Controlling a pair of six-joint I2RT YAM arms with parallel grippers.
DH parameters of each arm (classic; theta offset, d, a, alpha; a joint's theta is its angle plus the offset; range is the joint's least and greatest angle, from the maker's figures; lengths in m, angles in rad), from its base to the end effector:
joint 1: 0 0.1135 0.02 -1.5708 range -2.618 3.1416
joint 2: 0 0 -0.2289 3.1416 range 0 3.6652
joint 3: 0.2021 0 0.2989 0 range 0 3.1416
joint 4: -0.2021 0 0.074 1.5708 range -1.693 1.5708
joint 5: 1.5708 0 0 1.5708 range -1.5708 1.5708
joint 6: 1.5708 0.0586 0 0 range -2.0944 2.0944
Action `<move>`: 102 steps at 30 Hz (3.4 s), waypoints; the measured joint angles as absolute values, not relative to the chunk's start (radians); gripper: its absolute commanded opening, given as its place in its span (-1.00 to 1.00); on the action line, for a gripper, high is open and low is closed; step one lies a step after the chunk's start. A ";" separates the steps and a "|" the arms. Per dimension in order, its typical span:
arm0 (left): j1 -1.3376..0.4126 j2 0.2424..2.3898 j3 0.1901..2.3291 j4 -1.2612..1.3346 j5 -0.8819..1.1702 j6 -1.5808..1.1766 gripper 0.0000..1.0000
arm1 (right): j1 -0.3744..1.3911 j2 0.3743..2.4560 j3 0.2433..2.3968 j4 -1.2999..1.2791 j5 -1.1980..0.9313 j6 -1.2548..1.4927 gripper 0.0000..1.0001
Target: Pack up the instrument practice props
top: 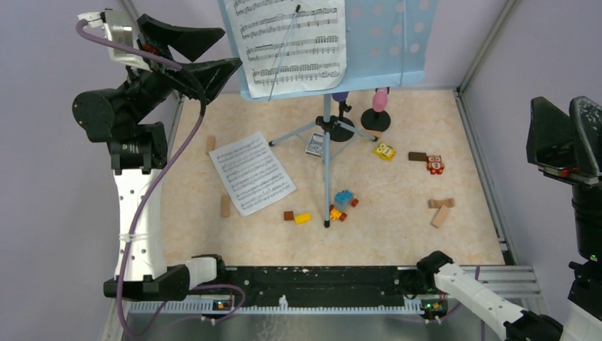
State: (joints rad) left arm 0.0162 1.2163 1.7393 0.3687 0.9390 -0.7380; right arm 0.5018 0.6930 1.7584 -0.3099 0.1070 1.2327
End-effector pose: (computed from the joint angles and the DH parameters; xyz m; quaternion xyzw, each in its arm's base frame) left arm 0.2332 -0.0435 0.6109 0.2873 0.4332 -0.4379 0.7335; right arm 0.0288 0.0087 0.6357 0.1873 0.3522 0.6854 0.6092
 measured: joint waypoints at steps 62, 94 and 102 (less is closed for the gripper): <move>-0.134 1.444 1.833 0.526 0.829 -0.602 0.07 | 0.502 0.550 1.328 -0.504 0.060 0.656 0.18; -0.134 1.412 1.819 0.307 0.769 -0.529 -1.00 | 0.586 1.043 1.600 -0.315 -0.271 0.595 0.04; -0.134 1.410 1.819 0.275 0.764 -0.525 -1.00 | 0.775 1.173 1.711 -0.238 -0.081 0.581 0.00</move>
